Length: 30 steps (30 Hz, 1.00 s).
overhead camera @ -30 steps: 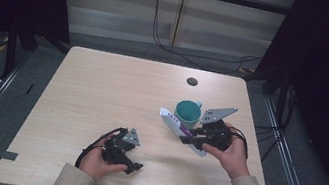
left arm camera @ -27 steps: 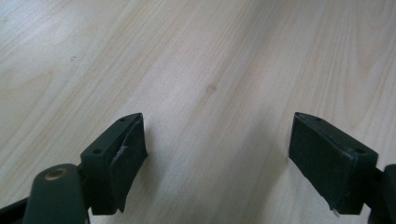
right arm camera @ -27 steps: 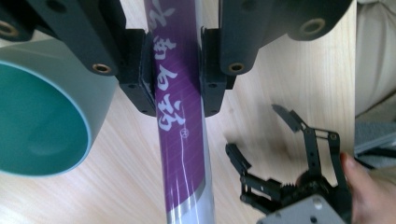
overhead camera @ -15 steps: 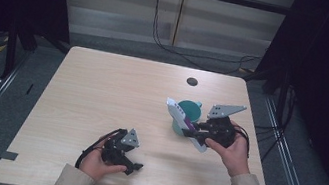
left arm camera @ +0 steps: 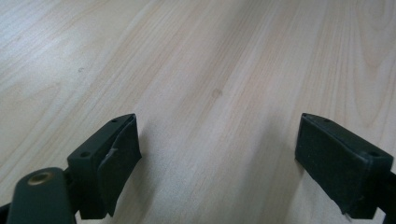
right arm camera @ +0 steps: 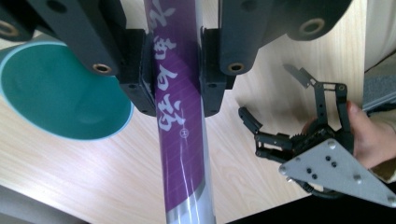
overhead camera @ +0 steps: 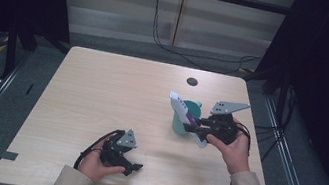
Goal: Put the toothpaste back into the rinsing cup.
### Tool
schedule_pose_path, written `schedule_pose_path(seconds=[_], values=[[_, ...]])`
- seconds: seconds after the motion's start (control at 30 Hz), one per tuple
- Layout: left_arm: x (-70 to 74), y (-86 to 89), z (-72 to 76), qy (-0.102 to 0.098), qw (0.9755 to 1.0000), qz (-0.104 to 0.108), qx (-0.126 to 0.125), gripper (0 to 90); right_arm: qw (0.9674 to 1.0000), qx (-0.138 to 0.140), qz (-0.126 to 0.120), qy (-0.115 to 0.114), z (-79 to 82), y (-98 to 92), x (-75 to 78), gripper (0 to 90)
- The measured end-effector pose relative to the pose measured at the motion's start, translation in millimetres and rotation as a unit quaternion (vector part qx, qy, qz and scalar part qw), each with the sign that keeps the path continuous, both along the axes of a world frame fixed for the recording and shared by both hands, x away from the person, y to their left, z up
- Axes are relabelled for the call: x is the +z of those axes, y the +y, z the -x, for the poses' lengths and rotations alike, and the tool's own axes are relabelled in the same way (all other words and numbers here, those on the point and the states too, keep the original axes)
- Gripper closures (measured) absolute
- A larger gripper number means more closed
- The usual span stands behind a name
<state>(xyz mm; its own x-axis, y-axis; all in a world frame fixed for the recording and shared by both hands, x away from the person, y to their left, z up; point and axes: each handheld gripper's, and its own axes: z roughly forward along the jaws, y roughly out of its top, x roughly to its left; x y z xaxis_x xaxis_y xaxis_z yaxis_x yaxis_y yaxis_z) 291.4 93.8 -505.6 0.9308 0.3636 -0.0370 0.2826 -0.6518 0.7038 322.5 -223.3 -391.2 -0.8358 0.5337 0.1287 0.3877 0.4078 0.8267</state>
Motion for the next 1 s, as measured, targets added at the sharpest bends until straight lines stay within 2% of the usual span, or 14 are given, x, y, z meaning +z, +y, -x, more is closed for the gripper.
schedule_pose_path(seconds=[0.1, 0.17, 0.23, 0.47, 0.63, 0.73, 1.0], values=[[-1.0, 0.9, 0.2, -0.002, 1.0000, 0.005, 0.000, 13.1, 0.9999, -0.006, -0.013, -0.002, -1.3, -0.9, 1.9, 70.0], [-1.3, 1.5, 0.3, -0.004, 1.0000, 0.004, -0.002, 12.5, 0.9999, -0.007, -0.014, -0.003, -1.4, -1.0, 2.5, 70.0], [-2.9, 1.7, 1.1, -0.004, 0.9999, 0.015, 0.000, 11.8, 0.9998, -0.012, -0.017, -0.006, -1.7, -1.0, 3.1, 70.3], [-3.3, 2.3, 0.6, -0.006, 0.9999, 0.012, -0.005, 10.5, 0.9992, -0.025, -0.030, -0.011, -3.2, -1.5, 4.1, 70.9], [-3.4, 2.2, 0.6, -0.005, 0.9999, 0.013, -0.006, 9.8, 0.9990, -0.031, -0.030, -0.013, -5.1, -1.5, 5.2, 71.3], [-3.8, 1.3, 0.8, -0.005, 0.9999, 0.014, -0.007, 8.5, 0.9982, -0.037, -0.046, -0.015, -6.6, -2.9, 6.1, 71.4], [-3.5, 1.3, 0.5, -0.005, 0.9999, 0.008, -0.013, 7.1, 0.9969, -0.050, -0.058, -0.019, -11.2, -5.4, 8.5, 71.5]])
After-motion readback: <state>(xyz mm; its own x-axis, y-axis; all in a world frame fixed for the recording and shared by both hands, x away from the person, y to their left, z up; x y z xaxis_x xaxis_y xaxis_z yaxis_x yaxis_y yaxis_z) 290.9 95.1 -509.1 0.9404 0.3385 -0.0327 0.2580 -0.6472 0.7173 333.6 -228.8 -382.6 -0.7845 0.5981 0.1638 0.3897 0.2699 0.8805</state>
